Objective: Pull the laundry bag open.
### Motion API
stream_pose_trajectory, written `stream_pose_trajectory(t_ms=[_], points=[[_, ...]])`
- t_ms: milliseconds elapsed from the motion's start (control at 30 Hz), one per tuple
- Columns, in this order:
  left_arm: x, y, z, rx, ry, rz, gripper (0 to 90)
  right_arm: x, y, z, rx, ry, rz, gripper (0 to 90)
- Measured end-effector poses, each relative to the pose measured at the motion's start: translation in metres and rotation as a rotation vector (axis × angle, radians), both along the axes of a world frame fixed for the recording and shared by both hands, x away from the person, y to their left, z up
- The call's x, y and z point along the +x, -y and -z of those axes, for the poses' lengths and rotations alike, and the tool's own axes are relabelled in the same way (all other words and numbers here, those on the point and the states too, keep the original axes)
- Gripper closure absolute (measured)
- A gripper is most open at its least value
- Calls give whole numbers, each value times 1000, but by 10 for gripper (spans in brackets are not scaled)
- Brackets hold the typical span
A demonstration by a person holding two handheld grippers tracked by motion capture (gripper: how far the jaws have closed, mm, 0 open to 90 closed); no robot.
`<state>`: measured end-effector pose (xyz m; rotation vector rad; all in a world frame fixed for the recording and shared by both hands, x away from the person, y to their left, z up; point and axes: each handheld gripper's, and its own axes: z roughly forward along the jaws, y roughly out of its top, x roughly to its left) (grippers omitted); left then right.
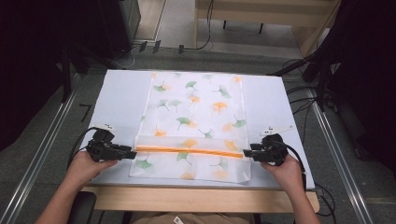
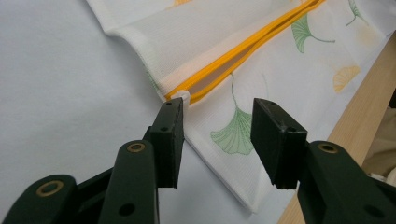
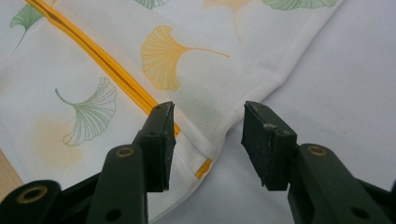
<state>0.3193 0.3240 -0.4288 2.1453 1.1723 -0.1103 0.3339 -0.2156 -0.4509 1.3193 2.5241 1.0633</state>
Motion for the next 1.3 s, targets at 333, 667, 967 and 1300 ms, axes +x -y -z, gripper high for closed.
stream_pose_trajectory(t_ms=[333, 667, 967, 1300], points=[[-1, 0, -8, 24, 116, -52, 425, -1, 2, -2, 13, 22, 11, 518], [-2, -4, -13, 34, 222, -88, 370, -1, 6, -5, 38, 79, 27, 425], [1, -11, -13, 45, 259, -111, 338, 2, 14, -5, 46, 94, 55, 406], [6, -28, -9, 60, 299, -179, 294, 7, 32, -1, 31, 133, 113, 356]])
